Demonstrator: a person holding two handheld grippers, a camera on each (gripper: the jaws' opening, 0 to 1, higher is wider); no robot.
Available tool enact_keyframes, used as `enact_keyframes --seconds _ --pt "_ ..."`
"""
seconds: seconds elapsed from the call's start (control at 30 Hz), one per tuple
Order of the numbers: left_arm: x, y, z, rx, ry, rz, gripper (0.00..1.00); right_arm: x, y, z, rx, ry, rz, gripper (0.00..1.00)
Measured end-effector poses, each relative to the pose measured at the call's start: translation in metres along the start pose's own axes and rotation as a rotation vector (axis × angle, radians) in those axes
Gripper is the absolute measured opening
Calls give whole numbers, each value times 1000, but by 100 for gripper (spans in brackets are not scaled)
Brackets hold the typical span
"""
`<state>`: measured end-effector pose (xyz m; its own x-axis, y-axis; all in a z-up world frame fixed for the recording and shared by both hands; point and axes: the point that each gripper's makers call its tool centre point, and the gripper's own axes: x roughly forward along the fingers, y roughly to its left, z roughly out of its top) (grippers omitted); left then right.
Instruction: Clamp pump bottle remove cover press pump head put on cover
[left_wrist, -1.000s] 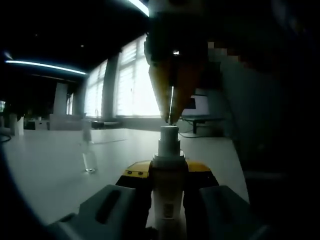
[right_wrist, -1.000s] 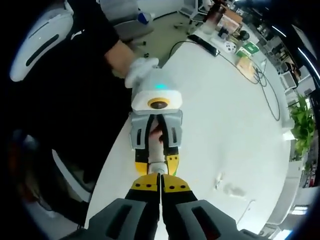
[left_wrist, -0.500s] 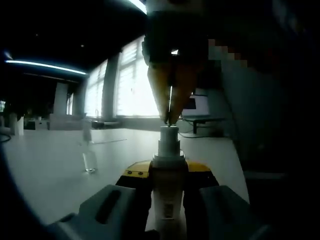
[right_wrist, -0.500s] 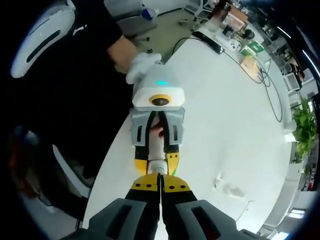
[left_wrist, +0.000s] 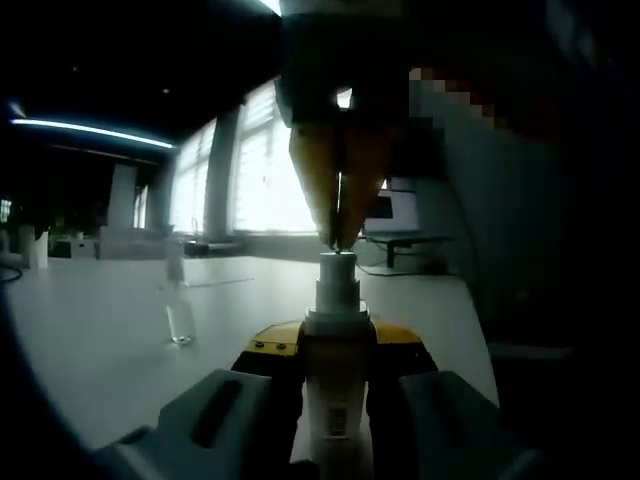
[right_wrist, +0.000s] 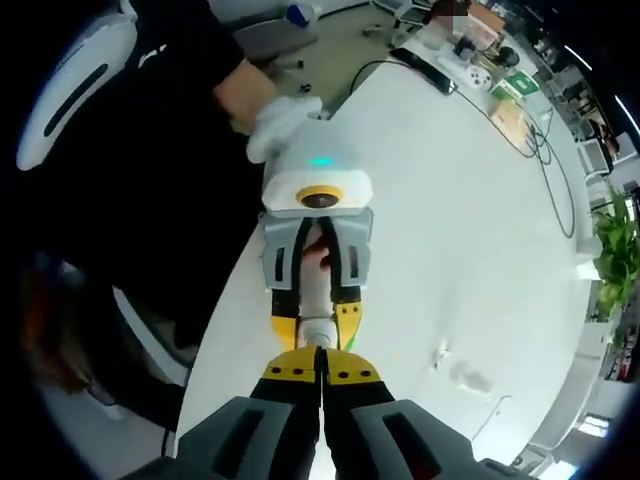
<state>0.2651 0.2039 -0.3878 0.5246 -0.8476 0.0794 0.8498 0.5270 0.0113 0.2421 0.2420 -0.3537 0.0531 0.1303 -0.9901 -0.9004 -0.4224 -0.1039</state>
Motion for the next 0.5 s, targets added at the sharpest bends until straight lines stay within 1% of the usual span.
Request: enact_keyframes --seconds 0.17,0.33,0.5 --pt "0 0 0 1 -1 0 14 1 0 -1 63 22 34 0" --pt "0 0 0 1 -1 1 14 1 2 -2 81 23 64 0" --pt "0 0 0 3 -1 1 14 3 4 -1 75 39 66 0"
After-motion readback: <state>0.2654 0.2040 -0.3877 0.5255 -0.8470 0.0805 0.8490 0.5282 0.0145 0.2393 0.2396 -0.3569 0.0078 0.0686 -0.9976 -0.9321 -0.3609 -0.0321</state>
